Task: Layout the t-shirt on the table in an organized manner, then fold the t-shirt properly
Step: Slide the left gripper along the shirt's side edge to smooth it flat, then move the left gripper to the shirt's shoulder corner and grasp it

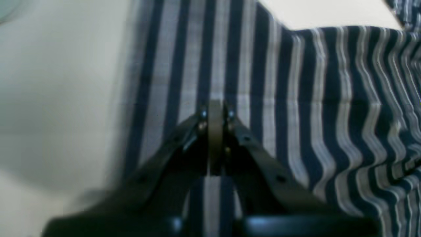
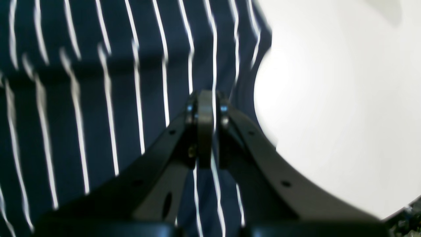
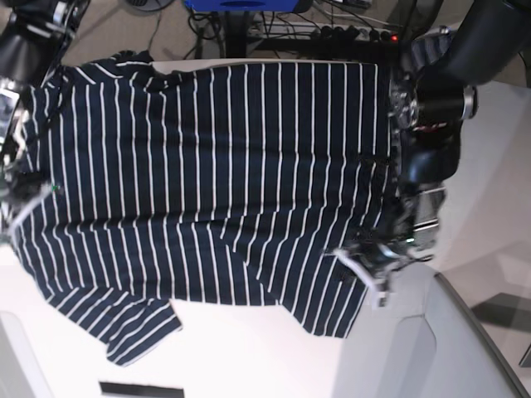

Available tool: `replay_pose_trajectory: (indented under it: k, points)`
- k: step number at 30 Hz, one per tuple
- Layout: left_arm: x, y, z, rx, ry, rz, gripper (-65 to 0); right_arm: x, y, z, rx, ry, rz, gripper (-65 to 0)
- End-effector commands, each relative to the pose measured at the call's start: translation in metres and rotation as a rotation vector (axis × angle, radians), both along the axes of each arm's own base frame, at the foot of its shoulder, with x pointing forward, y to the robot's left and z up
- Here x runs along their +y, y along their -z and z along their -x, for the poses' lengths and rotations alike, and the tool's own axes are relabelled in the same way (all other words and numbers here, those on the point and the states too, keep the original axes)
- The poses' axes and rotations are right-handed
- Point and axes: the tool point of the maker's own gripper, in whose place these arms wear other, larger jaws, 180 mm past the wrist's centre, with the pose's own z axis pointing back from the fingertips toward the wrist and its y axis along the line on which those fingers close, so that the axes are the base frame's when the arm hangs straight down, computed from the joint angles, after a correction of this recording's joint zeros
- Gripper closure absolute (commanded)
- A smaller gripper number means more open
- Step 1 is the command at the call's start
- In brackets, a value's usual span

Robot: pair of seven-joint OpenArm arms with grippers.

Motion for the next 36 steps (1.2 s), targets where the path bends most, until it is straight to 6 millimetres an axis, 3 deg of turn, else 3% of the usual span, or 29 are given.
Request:
replay_pose_trajectory:
  k: [1,5,9,13,15,17,21,23,25,27,30,32,36]
  points:
    - [-0.005,-0.017,-0.017,-0.056,-0.004,0.031,0.0,-0.005,-0.012,-0.006,-0.039,-0.001,0.021,-2.3]
    - [-0.009,-0.004,-0.012,-0.051,-0.034,0.063,0.0,-0.006,-0.005,0.014,-0.008,-0.008,0.039,-2.3]
    - [0.000,0.011,-0.007,-0.096,-0.031,-0.104,0.0,-0.007,-0.008,0.029,-0.001,-0.016,0.065,-2.3]
    - [0.034,0.017,-0.001,-0.132,-0.043,-0.269,0.0,-0.008,-0.011,0.045,-0.007,0.002,0.073,-2.3]
    - [0.051,0.012,-0.004,-0.150,-0.070,-0.302,0.0,-0.010,-0.012,0.052,-0.019,0.039,0.060,-2.3]
    - [0.061,-0.005,-0.018,-0.188,-0.083,-0.314,0.0,-0.014,-0.011,0.059,-0.019,0.069,0.054,-2.3]
    - [0.052,-0.036,-0.036,-0.230,-0.107,-0.237,0.0,-0.016,-0.007,0.065,-0.007,0.081,0.047,-2.3]
    - [0.047,-0.050,-0.034,-0.200,-0.094,-0.140,0.0,-0.033,-0.014,0.072,-0.029,0.142,0.056,-2.4]
    - [0.038,-0.062,-0.021,-0.181,-0.063,-0.066,0.0,-0.050,-0.027,0.075,-0.091,0.236,0.037,-2.9]
    - [0.045,-0.071,0.003,-0.166,-0.055,-0.052,0.0,-0.065,-0.034,0.086,-0.139,0.321,0.001,-3.0]
    - [0.047,-0.072,0.050,-0.141,-0.034,-0.064,0.0,-0.064,-0.031,0.094,-0.108,0.250,-0.044,-5.9]
    - [0.052,-0.068,0.086,-0.118,-0.038,-0.082,0.0,-0.053,-0.017,0.105,-0.021,0.175,-0.114,-14.0]
    - [0.063,-0.051,0.150,-0.051,-0.054,-0.107,0.0,-0.068,-0.009,0.133,-0.032,0.280,-0.207,-30.9]
